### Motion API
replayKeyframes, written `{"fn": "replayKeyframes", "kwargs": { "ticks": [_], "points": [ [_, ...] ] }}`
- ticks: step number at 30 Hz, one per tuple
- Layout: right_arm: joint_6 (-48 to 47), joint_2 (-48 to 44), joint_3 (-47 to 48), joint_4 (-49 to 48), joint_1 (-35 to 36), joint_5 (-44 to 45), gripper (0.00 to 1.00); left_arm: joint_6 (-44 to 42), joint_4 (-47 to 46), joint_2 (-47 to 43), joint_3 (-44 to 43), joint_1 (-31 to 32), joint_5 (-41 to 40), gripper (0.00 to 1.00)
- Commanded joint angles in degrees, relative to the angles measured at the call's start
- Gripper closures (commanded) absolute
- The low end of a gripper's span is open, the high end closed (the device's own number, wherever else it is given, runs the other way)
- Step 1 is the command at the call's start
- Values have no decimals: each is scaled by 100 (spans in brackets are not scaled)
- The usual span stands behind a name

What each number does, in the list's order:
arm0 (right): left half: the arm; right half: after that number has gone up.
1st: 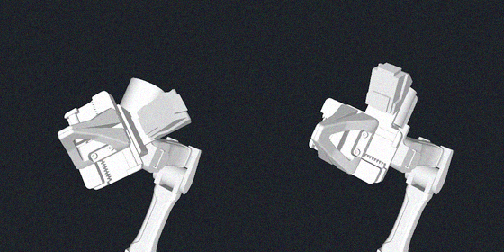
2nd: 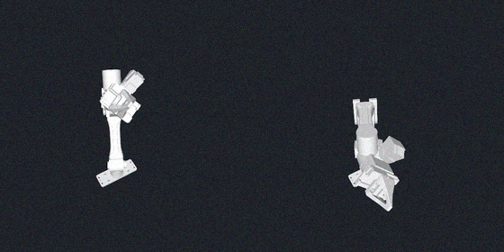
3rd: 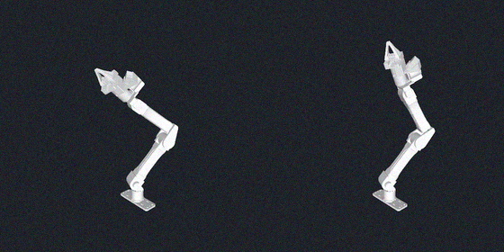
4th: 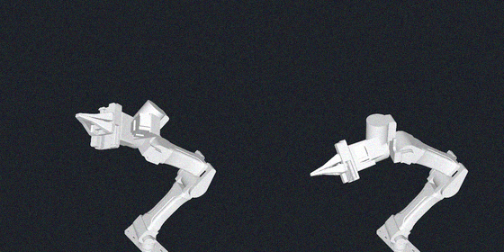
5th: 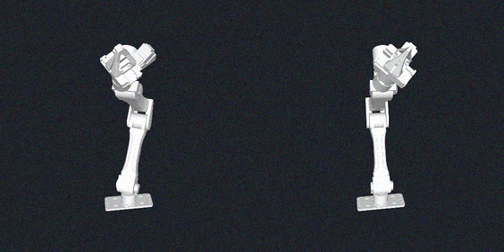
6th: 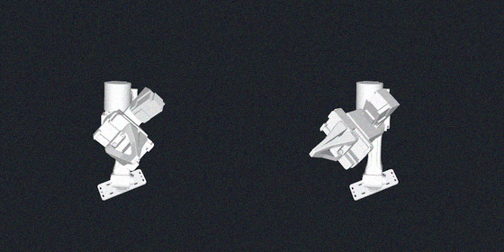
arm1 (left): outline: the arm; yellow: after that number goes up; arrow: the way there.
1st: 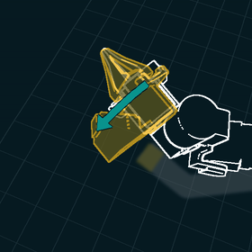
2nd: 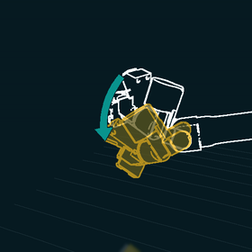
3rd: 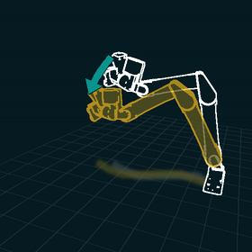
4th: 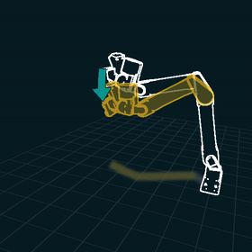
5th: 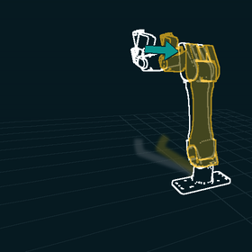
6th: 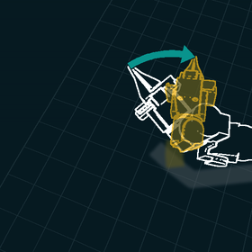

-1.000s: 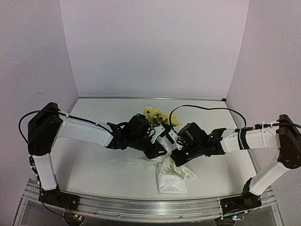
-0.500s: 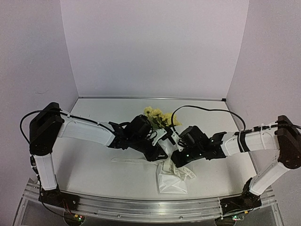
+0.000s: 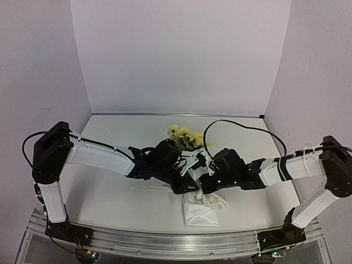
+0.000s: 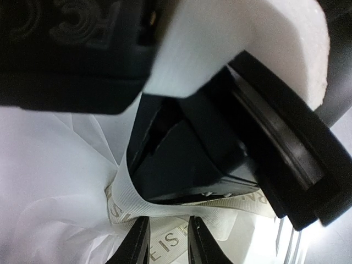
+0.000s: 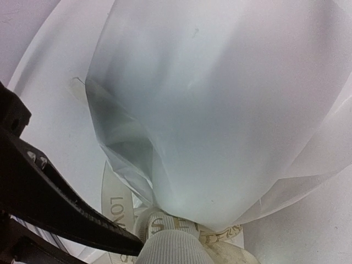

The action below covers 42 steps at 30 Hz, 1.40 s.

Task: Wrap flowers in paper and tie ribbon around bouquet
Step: Cross the half-tied ribbon over the folded bouquet.

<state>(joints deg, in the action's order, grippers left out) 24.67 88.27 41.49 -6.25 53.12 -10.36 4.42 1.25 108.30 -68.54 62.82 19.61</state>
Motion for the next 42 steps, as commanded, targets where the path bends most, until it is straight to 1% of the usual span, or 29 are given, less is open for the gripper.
{"fn": "replayKeyframes", "kwargs": {
  "ticks": [1,6,10,15,18,24,33,38,42],
  "points": [
    [68,-222,-65,-526,-21,-106,100,49,-372,-370,197,2,-264,75],
    [22,-196,-168,-669,-27,-36,100,174,-605,-664,477,-31,-762,76],
    [-13,-159,-211,-745,-30,7,100,278,-800,-919,709,-92,-976,74],
    [-17,-109,-203,-799,-41,-11,100,351,-841,-969,761,-156,-1172,74],
    [-25,-101,-211,-865,-44,-35,100,409,-791,-852,679,-229,-1198,76],
    [-36,-88,-202,-1023,-40,-142,100,350,-520,-415,226,-280,-1116,79],
    [-92,-76,-186,-1096,-43,-241,100,293,-384,-195,68,-280,-751,78],
    [-58,61,-144,-1091,-41,-195,100,342,-257,28,-48,-280,-885,75],
    [-19,234,-136,-1098,-40,-155,100,474,-291,254,-169,-329,-916,74]
  ]
}}
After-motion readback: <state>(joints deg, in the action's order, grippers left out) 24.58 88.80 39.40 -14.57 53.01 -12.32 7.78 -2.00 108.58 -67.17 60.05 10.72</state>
